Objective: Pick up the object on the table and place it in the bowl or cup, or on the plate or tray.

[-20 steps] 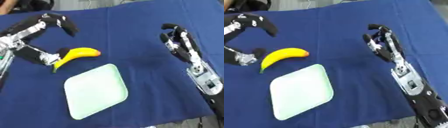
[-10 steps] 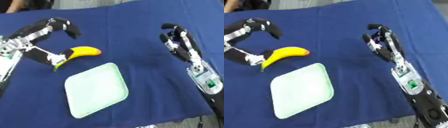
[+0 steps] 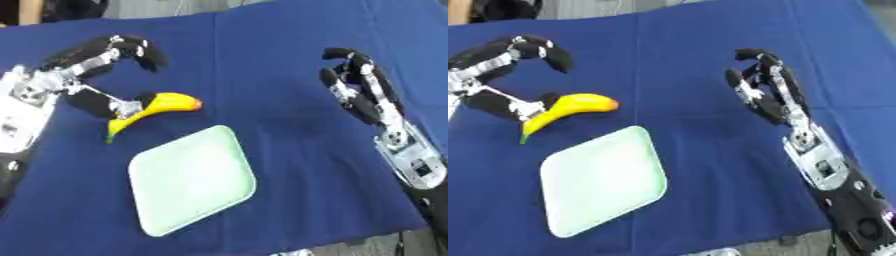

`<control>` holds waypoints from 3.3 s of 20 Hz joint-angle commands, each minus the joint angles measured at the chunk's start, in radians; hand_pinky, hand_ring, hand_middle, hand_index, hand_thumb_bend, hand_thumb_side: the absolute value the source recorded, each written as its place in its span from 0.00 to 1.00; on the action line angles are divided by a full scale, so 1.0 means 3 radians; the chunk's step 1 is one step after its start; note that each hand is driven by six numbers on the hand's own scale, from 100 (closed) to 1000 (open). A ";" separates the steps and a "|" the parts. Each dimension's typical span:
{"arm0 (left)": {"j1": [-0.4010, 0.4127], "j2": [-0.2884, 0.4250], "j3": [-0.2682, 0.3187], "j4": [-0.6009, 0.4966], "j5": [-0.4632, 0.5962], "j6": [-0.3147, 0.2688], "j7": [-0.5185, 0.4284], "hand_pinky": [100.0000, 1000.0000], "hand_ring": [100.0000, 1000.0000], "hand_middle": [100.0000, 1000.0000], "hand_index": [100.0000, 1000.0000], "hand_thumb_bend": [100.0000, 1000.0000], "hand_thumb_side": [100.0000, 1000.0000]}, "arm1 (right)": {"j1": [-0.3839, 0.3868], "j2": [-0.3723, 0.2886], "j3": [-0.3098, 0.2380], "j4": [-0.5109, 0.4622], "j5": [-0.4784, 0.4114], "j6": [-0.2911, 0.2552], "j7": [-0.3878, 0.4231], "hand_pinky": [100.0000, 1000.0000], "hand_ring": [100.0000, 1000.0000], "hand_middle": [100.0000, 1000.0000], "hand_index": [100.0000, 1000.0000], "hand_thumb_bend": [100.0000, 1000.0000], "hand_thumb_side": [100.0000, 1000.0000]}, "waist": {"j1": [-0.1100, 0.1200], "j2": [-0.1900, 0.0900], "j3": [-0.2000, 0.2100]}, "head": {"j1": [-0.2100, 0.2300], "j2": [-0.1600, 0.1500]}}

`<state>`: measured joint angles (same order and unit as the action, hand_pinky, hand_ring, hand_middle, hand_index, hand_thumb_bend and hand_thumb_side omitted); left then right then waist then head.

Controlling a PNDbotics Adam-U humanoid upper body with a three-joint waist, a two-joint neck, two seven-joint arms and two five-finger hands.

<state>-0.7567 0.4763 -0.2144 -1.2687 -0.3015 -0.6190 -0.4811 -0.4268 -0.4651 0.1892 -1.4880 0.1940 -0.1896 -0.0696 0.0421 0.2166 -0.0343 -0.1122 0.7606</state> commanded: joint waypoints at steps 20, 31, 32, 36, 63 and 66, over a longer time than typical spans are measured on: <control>-0.0147 -0.0180 0.0137 0.0618 -0.0980 -0.0959 -0.0284 0.63 0.66 0.70 0.80 0.00 0.45 | -0.0063 -0.0012 0.0009 -0.0043 -0.0038 -0.0028 0.0060 0.28 0.51 0.72 0.83 0.45 0.76 | -0.0007 -0.0042 -0.0046 | 0.0095 -0.0039; -0.0189 -0.0241 0.0160 0.0732 -0.1200 -0.0960 -0.0181 0.62 0.63 0.69 0.79 0.00 0.42 | -0.0076 -0.0004 0.0025 -0.0049 -0.0056 -0.0040 0.0090 0.28 0.51 0.72 0.83 0.45 0.76 | 0.0002 -0.0023 -0.0079 | 0.0128 -0.0056; -0.0193 -0.0249 0.0166 0.0741 -0.1228 -0.0960 -0.0167 0.61 0.62 0.68 0.79 0.00 0.41 | -0.0079 -0.0004 0.0027 -0.0050 -0.0058 -0.0041 0.0093 0.28 0.51 0.72 0.83 0.45 0.75 | 0.0002 -0.0018 -0.0085 | 0.0133 -0.0059; -0.0221 -0.0281 0.0201 0.0793 -0.1356 -0.0960 -0.0083 0.59 0.60 0.67 0.79 0.00 0.39 | -0.0094 -0.0001 0.0037 -0.0055 -0.0067 -0.0046 0.0107 0.28 0.51 0.72 0.84 0.45 0.75 | 0.0006 0.0003 -0.0114 | 0.0160 -0.0070; -0.0188 -0.0299 0.0206 0.0829 -0.2317 -0.0946 0.0703 0.00 0.00 0.07 0.47 0.00 0.24 | -0.0112 -0.0003 0.0036 -0.0052 -0.0072 -0.0069 0.0145 0.28 0.51 0.72 0.84 0.45 0.75 | 0.0005 0.0021 -0.0116 | 0.0162 -0.0061; -0.0190 -0.0306 0.0206 0.0840 -0.2370 -0.0955 0.0734 0.00 0.00 0.06 0.47 0.00 0.25 | -0.0114 -0.0001 0.0036 -0.0050 -0.0074 -0.0072 0.0150 0.29 0.51 0.73 0.84 0.45 0.75 | 0.0003 0.0022 -0.0116 | 0.0162 -0.0061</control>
<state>-0.8024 0.3704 -0.1559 -1.0081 -0.9982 -0.8692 -0.2308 -0.4432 -0.4566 0.2072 -1.4888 0.1755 -0.2094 -0.0279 0.0477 0.2389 -0.0710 -0.0651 0.7511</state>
